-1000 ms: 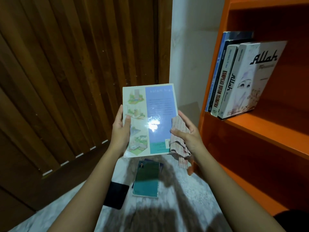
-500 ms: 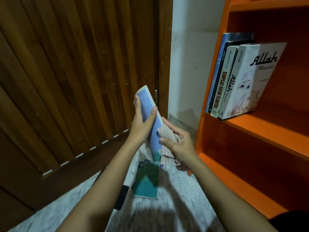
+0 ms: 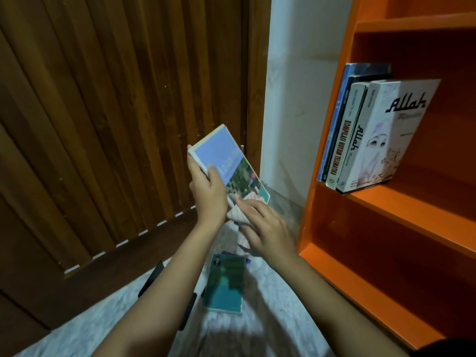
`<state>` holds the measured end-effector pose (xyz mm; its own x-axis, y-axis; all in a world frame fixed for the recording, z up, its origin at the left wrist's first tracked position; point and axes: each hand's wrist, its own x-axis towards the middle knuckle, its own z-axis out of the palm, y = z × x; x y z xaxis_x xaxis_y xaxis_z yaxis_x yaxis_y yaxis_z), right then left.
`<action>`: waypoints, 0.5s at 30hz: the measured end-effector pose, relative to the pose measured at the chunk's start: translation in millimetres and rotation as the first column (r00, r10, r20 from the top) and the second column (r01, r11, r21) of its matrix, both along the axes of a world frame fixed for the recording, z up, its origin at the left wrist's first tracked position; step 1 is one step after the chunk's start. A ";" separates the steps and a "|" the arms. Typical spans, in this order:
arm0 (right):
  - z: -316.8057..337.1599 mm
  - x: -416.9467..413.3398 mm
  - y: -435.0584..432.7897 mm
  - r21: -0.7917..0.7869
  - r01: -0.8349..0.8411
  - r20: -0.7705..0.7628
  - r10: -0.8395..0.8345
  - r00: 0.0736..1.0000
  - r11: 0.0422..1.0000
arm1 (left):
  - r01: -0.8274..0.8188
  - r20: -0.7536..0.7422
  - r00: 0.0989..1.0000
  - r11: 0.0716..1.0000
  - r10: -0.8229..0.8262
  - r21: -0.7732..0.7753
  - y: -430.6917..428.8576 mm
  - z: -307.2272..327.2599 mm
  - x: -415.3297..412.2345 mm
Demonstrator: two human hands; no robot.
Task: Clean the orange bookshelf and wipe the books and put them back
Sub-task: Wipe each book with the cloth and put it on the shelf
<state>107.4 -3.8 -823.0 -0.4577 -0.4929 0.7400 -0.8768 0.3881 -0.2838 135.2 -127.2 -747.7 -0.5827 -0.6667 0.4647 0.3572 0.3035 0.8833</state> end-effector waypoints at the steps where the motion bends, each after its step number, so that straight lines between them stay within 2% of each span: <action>1: 2.2 -0.5 1.7 -0.044 -0.045 0.071 0.048 0.996 0.998 | 0.006 -0.032 0.999 1.000 -0.005 0.009 -2.0 3.9 1.6; 3: 8.6 -3.2 5.6 -0.165 -0.053 0.244 0.093 0.965 0.985 | 0.027 -0.085 0.996 0.999 -0.024 0.035 -9.8 9.8 3.7; 5: 18.9 -8.4 10.0 -0.287 0.053 0.433 0.080 0.898 0.956 | 0.059 -0.109 0.993 0.997 -0.054 0.050 -17.5 11.3 5.3; 7: 32.9 -16.6 10.9 -0.396 0.153 0.507 0.076 0.859 0.906 | 0.105 -0.104 0.989 0.994 -0.101 0.039 -18.3 11.0 9.3; 9: 50.9 -23.0 6.2 -0.442 0.177 0.455 0.049 0.889 0.879 | 0.134 -0.081 0.988 0.991 -0.134 -0.002 -14.0 8.4 11.9; 13: 89.4 -21.6 -20.0 -0.436 0.090 0.305 0.053 0.951 0.896 | 0.213 -0.044 0.976 0.976 -0.215 -0.040 -0.4 5.4 11.2; 15: 106.7 -14.6 -35.2 -0.396 0.039 0.177 0.035 0.984 0.917 | 0.238 -0.033 0.970 0.969 -0.240 -0.073 6.0 6.9 11.0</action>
